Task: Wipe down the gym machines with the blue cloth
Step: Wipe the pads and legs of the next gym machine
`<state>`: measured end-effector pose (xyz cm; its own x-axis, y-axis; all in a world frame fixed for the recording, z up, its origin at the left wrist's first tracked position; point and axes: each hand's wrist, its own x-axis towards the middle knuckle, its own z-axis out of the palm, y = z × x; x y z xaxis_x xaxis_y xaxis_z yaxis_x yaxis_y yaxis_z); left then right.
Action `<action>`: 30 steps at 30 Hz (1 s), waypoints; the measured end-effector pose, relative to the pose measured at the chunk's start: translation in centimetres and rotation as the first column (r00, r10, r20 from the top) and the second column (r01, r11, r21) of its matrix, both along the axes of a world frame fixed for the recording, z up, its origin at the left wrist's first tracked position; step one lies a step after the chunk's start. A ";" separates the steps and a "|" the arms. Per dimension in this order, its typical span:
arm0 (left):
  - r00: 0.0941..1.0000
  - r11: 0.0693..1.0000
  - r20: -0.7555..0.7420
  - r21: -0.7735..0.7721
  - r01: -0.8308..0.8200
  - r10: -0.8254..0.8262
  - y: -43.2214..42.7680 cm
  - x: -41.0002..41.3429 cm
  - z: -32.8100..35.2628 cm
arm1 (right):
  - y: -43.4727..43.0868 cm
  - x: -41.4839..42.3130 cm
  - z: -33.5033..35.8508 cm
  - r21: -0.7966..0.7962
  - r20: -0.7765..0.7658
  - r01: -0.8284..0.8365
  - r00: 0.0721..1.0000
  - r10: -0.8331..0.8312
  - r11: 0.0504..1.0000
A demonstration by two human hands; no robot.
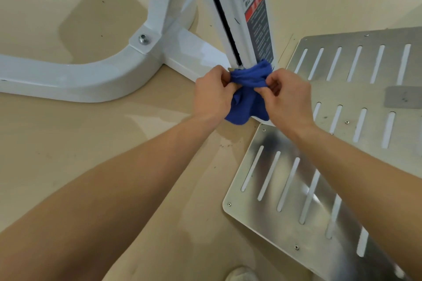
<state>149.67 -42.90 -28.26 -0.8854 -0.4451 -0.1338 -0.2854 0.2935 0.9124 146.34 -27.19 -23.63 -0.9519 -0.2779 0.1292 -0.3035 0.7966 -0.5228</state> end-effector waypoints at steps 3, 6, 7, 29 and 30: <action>0.998 0.998 0.036 -0.030 0.050 -0.049 0.6 -0.1 -1.5 | 1.7 0.6 -2.3 0.038 0.076 0.036 0.996 -0.038 0.999; 0.993 0.997 0.094 -0.008 0.075 -0.074 2.5 0.2 -3.1 | 2.9 1.2 -4.4 0.114 0.085 0.073 0.993 -0.083 0.991; 0.987 0.995 0.128 0.000 0.100 -0.099 3.3 0.4 -3.5 | 3.4 1.3 -4.9 0.154 0.112 0.091 0.988 -0.109 0.984; 0.989 0.995 0.109 0.012 0.104 -0.105 3.5 1.8 -4.4 | 3.1 2.6 -5.1 0.044 0.071 0.101 0.992 -0.104 0.994; 0.989 0.995 0.110 -0.010 0.100 -0.098 2.4 1.9 -3.8 | 2.1 2.9 -4.6 0.011 0.050 0.091 0.995 -0.091 0.996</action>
<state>151.59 -40.48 -32.10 -0.9056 -0.3589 -0.2258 -0.3519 0.3393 0.8724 149.22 -25.09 -28.25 -0.9785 -0.1906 0.0783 -0.2028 0.8243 -0.5286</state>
